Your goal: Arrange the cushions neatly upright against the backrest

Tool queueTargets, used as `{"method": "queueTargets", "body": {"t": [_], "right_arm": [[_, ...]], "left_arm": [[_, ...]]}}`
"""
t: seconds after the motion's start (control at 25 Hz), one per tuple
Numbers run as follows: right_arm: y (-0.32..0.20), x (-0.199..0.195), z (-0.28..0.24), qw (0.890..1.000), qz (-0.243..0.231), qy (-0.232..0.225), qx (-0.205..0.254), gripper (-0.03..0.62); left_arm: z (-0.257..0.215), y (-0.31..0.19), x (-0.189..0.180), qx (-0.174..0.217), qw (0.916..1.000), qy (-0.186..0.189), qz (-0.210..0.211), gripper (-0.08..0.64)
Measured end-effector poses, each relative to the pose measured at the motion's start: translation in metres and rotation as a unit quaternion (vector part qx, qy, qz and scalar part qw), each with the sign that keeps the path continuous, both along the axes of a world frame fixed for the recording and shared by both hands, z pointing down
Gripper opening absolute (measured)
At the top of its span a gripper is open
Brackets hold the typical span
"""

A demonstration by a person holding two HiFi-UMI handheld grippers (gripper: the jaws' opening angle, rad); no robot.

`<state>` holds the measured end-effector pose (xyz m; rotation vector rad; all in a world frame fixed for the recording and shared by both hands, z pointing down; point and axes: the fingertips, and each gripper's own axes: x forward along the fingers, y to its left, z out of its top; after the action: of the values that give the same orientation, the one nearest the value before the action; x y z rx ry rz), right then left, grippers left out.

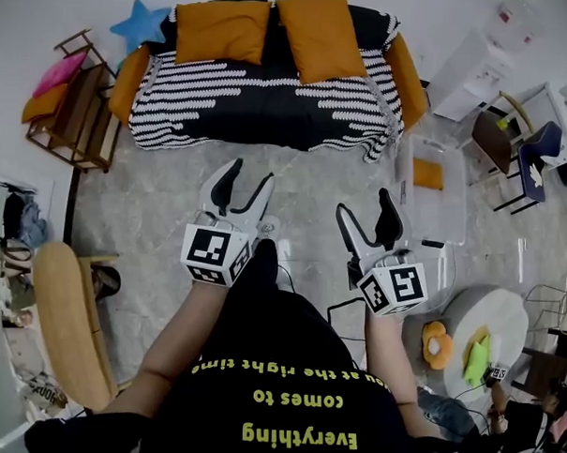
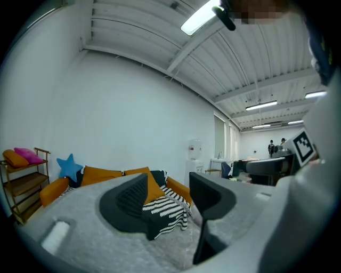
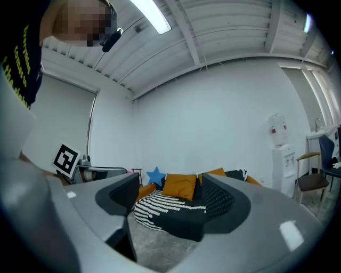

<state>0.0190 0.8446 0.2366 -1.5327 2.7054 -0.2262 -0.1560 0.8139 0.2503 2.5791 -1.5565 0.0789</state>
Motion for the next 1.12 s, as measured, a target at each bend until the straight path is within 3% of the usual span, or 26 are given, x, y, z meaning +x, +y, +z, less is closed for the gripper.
{"method": "queueTargets", "body": {"t": [0.2, 0.72, 1.12], "right_arm": [[-0.054, -0.003, 0.01, 1.0, 0.002, 0.002, -0.014, 0.394], [-0.243, -0.02, -0.005, 0.999, 0.037, -0.007, -0.011, 0.397], [-0.318, -0.026, -0.013, 0.998, 0.065, -0.003, -0.006, 0.397]], "left_arm": [[0.002, -0.057, -0.005, 0.002, 1.0, 0.006, 0.0, 0.258], [-0.01, -0.247, -0.04, 0.005, 0.9998, 0.011, 0.013, 0.259], [-0.019, -0.329, -0.065, 0.013, 0.9998, 0.016, 0.008, 0.259]]}}
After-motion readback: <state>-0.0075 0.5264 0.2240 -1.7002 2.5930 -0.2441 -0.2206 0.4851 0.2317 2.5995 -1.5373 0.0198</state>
